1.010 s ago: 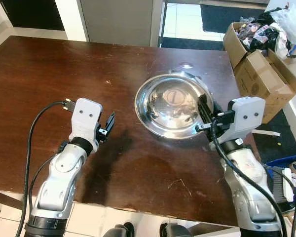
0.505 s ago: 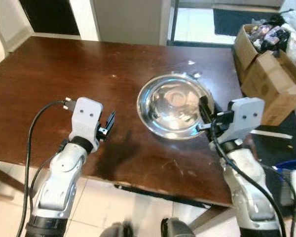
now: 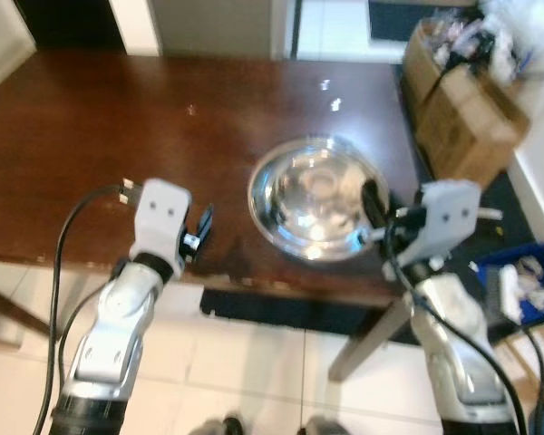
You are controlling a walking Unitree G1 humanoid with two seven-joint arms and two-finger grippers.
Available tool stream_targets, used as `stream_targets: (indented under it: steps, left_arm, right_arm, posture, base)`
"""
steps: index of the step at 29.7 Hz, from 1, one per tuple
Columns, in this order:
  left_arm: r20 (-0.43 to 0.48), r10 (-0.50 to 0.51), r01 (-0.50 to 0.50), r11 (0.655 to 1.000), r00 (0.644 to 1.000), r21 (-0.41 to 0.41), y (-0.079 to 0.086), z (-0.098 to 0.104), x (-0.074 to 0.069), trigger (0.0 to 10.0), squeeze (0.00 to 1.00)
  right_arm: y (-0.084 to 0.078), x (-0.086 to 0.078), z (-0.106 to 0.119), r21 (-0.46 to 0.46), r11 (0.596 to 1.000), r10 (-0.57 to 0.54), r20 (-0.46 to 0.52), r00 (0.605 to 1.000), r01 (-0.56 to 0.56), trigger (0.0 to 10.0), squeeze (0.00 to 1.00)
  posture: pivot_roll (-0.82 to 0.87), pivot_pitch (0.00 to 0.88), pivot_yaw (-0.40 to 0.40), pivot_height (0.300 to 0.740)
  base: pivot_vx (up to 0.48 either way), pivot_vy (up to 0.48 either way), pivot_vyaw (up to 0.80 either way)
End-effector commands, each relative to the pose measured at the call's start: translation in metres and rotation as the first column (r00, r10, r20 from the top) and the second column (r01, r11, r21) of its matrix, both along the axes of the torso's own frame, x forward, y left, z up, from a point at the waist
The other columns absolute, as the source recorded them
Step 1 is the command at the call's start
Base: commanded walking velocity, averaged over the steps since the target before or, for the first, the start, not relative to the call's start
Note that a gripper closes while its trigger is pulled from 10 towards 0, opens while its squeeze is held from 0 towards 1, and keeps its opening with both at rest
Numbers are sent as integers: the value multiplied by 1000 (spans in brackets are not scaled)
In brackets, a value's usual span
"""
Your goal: Setting the table
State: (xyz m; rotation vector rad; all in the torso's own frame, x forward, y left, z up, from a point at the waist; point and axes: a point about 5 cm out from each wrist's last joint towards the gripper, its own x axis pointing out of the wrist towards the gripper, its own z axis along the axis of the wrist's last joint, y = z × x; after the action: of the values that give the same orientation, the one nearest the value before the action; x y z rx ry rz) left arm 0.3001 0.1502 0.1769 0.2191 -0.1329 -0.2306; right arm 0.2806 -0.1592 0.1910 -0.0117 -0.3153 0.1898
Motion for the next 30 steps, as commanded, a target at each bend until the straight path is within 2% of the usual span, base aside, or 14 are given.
stream_targets:
  steps: [1,30]
  left_arm:
    - [-28,24,-24,1000,999,11,7,-8,-2,10000,161]
    - [-26,28,-27,1000,999,10,9,-8,-1,10000,161]
  right_arm:
    - [8,-1,3,8,999,36,23,999,-36,10000,0]
    - [11,-1,3,38,997,60,16,998,-61,10000,0]
  posture:
    - [-157,46,54,740]
    - [-157,46,57,740]
  base:
    - [-315,0,0]
    - [-311,0,0]
